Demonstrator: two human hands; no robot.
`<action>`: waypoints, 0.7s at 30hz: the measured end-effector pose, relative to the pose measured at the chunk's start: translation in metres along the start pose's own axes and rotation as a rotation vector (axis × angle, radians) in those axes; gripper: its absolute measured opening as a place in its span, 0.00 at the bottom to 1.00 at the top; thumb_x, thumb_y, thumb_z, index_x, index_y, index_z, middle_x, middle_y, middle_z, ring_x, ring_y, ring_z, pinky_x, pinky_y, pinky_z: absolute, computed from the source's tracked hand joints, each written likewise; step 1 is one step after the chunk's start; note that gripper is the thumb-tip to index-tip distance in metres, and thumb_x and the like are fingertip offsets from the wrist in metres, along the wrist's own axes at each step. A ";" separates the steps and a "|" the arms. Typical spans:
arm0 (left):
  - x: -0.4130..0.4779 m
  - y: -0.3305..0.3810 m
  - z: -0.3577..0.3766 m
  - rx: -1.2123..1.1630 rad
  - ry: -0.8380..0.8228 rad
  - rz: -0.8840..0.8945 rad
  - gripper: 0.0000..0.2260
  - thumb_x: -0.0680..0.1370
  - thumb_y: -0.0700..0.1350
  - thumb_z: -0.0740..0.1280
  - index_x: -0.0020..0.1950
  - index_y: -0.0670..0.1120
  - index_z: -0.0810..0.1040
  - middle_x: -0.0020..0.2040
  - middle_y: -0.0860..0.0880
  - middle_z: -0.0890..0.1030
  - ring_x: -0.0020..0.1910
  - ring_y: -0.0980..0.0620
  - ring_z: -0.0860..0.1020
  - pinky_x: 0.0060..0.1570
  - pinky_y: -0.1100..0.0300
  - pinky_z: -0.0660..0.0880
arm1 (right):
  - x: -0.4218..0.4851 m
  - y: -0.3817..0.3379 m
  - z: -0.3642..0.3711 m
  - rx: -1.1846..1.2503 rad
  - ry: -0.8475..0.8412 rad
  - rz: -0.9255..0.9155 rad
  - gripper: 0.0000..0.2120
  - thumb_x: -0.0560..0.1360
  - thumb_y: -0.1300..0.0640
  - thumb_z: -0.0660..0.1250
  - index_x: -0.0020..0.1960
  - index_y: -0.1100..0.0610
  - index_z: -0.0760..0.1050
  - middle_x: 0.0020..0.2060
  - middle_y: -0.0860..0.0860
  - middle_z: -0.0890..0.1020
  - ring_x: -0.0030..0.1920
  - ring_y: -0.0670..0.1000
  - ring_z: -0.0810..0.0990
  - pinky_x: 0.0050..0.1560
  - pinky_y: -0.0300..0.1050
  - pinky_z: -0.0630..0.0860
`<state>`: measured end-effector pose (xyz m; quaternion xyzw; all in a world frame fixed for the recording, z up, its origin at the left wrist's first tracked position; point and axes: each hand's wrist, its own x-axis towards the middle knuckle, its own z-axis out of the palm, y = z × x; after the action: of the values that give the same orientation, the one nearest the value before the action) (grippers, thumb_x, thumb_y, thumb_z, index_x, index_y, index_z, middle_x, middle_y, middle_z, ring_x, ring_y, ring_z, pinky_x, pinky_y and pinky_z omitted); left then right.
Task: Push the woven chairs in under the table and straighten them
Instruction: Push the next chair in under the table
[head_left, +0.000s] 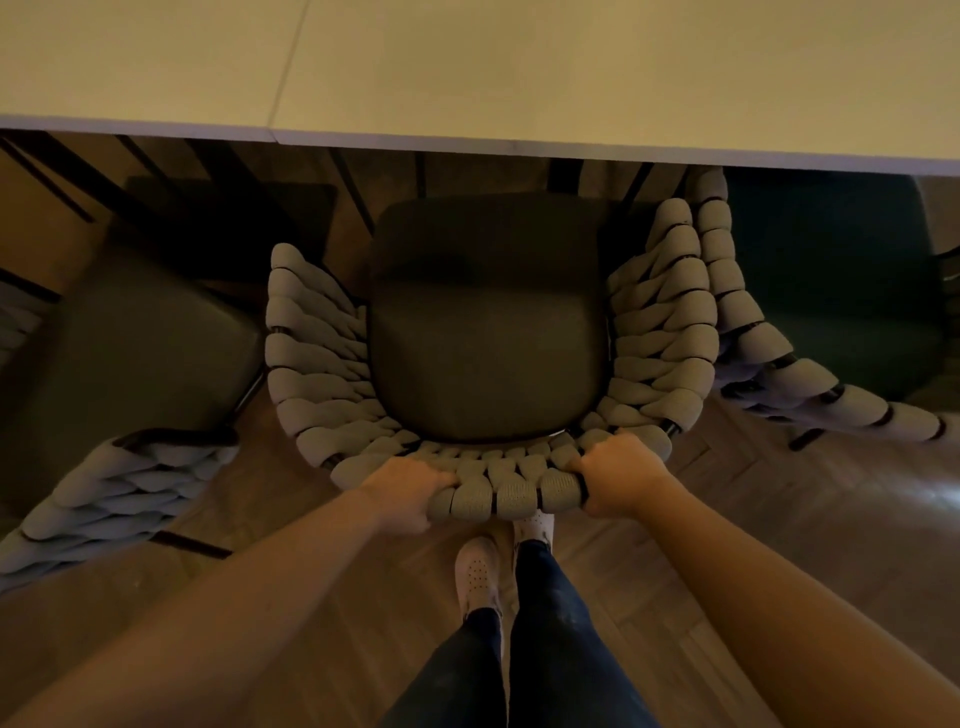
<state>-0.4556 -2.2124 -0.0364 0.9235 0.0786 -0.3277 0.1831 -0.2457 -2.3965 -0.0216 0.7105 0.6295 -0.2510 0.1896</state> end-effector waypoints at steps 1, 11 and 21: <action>0.002 -0.002 -0.002 0.013 0.001 0.000 0.17 0.76 0.51 0.66 0.64 0.55 0.72 0.53 0.52 0.79 0.50 0.51 0.77 0.45 0.60 0.69 | 0.003 0.001 0.000 0.003 -0.005 0.000 0.10 0.77 0.47 0.60 0.51 0.52 0.75 0.31 0.47 0.63 0.39 0.49 0.68 0.43 0.44 0.63; 0.027 -0.050 -0.045 0.148 -0.085 -0.073 0.22 0.76 0.46 0.65 0.71 0.54 0.68 0.61 0.49 0.77 0.58 0.48 0.76 0.52 0.55 0.74 | 0.053 0.007 -0.010 0.101 0.012 0.043 0.09 0.74 0.46 0.63 0.41 0.51 0.75 0.34 0.47 0.77 0.34 0.48 0.74 0.34 0.41 0.68; 0.059 -0.084 -0.078 0.179 -0.092 -0.087 0.22 0.76 0.45 0.65 0.70 0.55 0.68 0.63 0.51 0.77 0.60 0.48 0.75 0.59 0.50 0.72 | 0.089 0.035 -0.030 0.120 0.034 0.064 0.12 0.74 0.42 0.63 0.48 0.50 0.78 0.37 0.48 0.80 0.34 0.48 0.75 0.31 0.40 0.65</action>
<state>-0.3876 -2.1033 -0.0420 0.9159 0.0805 -0.3831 0.0888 -0.2003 -2.3122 -0.0525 0.7445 0.5933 -0.2701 0.1441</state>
